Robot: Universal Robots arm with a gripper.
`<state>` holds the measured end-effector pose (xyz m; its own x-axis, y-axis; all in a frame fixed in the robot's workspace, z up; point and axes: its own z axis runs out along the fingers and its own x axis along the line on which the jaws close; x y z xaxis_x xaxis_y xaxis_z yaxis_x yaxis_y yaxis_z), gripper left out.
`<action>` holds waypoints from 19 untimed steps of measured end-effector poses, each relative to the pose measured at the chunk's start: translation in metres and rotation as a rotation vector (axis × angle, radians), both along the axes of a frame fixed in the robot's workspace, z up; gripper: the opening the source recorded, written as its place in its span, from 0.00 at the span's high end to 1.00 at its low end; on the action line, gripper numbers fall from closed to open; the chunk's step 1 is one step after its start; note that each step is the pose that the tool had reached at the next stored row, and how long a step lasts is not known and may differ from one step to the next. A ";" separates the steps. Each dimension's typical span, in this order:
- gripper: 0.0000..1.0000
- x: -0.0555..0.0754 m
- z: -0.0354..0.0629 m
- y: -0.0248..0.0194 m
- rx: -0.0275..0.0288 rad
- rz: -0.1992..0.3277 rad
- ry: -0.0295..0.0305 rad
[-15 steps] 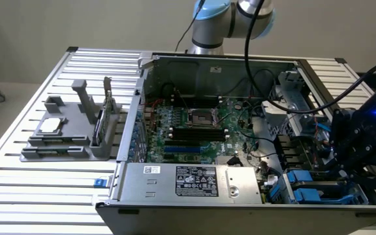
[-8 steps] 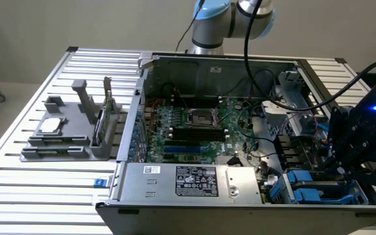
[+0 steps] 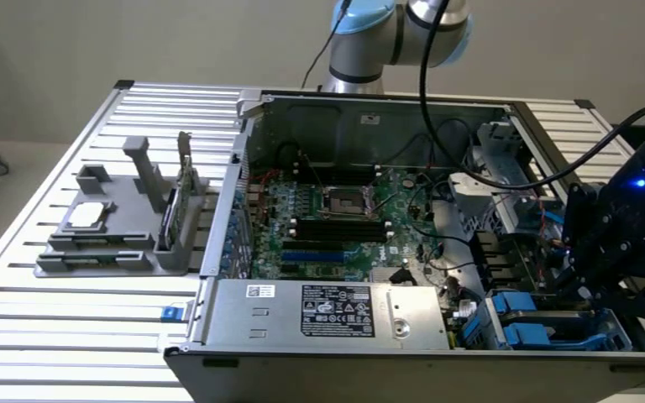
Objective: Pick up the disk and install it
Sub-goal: 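Insert the second disk wire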
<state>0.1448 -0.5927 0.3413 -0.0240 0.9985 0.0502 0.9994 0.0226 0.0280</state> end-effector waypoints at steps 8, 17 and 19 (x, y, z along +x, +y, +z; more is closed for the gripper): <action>0.84 0.000 -0.0006 0.0031 -0.0142 -0.018 -0.0027; 0.84 -0.001 -0.0010 0.0055 -0.0310 -0.026 -0.0083; 0.84 -0.001 -0.0011 0.0067 -0.0326 -0.026 -0.0101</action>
<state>0.1434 -0.5861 0.3403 0.0012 0.9998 0.0175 0.9993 -0.0019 0.0378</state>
